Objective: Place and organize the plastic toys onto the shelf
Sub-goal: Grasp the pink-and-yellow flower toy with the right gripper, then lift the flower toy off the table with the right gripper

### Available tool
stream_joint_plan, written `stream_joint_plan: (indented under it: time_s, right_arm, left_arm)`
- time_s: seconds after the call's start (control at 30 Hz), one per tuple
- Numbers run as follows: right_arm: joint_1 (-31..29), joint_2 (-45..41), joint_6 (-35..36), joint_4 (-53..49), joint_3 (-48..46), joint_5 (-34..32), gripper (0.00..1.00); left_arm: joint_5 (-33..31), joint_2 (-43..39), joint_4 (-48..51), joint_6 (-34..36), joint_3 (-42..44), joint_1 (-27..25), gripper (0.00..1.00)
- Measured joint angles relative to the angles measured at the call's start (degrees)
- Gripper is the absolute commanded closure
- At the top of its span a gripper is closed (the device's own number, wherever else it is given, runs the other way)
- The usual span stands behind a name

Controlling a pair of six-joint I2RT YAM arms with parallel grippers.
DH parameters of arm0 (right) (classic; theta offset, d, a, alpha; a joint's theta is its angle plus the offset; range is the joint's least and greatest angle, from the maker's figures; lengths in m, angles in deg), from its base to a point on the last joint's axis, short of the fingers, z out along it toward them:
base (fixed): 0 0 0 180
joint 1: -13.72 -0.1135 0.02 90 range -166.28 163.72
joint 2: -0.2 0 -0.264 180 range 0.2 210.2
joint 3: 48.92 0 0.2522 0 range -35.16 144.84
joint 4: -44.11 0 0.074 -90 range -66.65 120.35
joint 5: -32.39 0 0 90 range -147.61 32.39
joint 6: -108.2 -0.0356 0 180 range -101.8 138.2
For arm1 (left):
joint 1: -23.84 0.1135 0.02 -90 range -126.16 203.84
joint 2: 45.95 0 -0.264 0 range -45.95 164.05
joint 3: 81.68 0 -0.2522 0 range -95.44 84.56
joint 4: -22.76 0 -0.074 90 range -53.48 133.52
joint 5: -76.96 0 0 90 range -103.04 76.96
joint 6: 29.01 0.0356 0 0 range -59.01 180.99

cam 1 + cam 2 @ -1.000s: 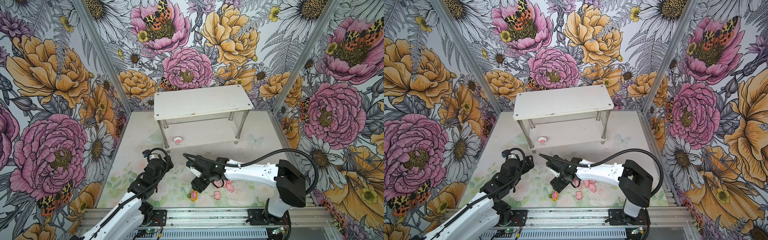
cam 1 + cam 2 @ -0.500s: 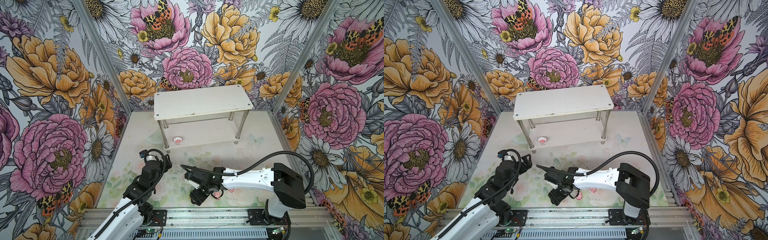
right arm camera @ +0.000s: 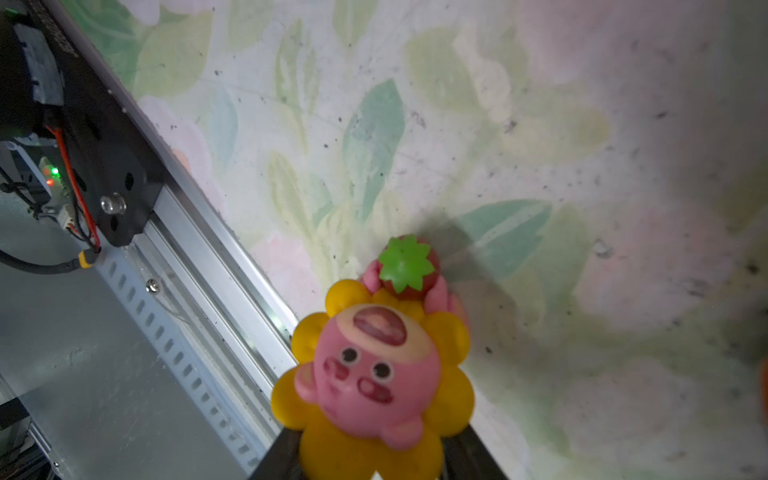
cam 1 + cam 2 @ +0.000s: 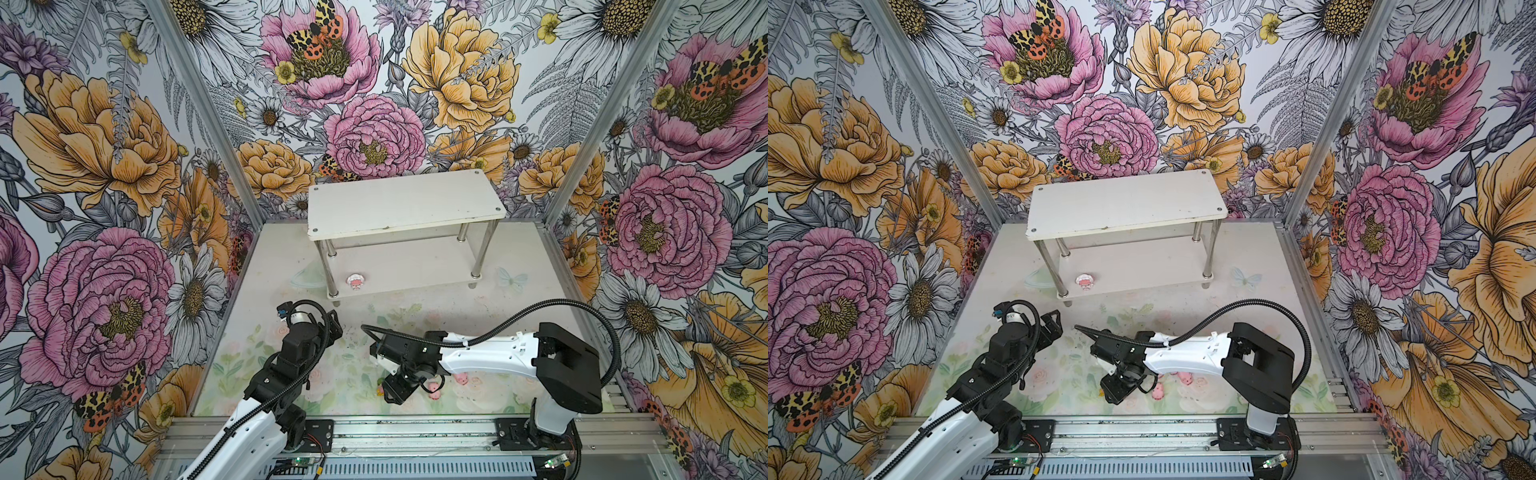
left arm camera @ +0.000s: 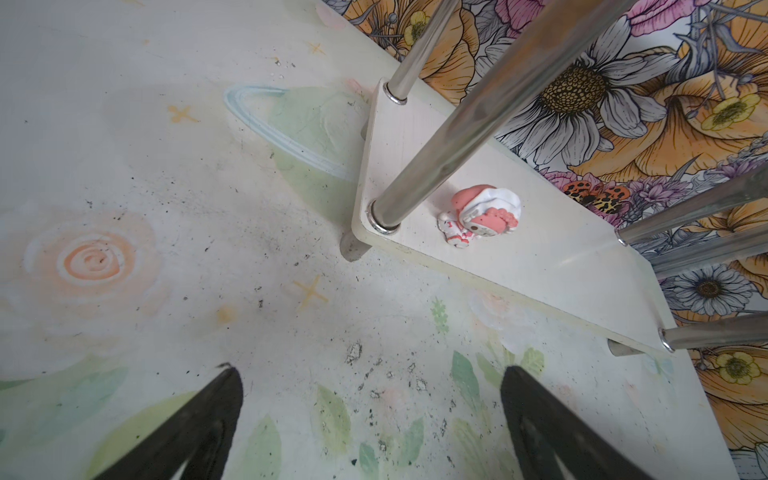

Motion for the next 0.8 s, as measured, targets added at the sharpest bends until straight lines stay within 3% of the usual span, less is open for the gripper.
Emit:
stream_joint_plan:
  time_s: [0.13,0.4,0.8]
  right_arm:
    - [2.67,0.00,1.25,-0.13,-0.48,-0.63,0.53]
    - [6.95,0.85,5.81,-1.51,0.04,-5.40,0.39]
    - [8.07,-1.79,8.55,-4.59,0.37,-7.96,0.40]
  left_arm:
    - [0.00,0.35,0.00,0.02,0.00,0.00,0.01]
    - [0.00,0.35,-0.02,0.02,0.00,0.04,0.01]
    - [-0.20,0.35,-0.04,0.00,0.00,0.04,0.01]
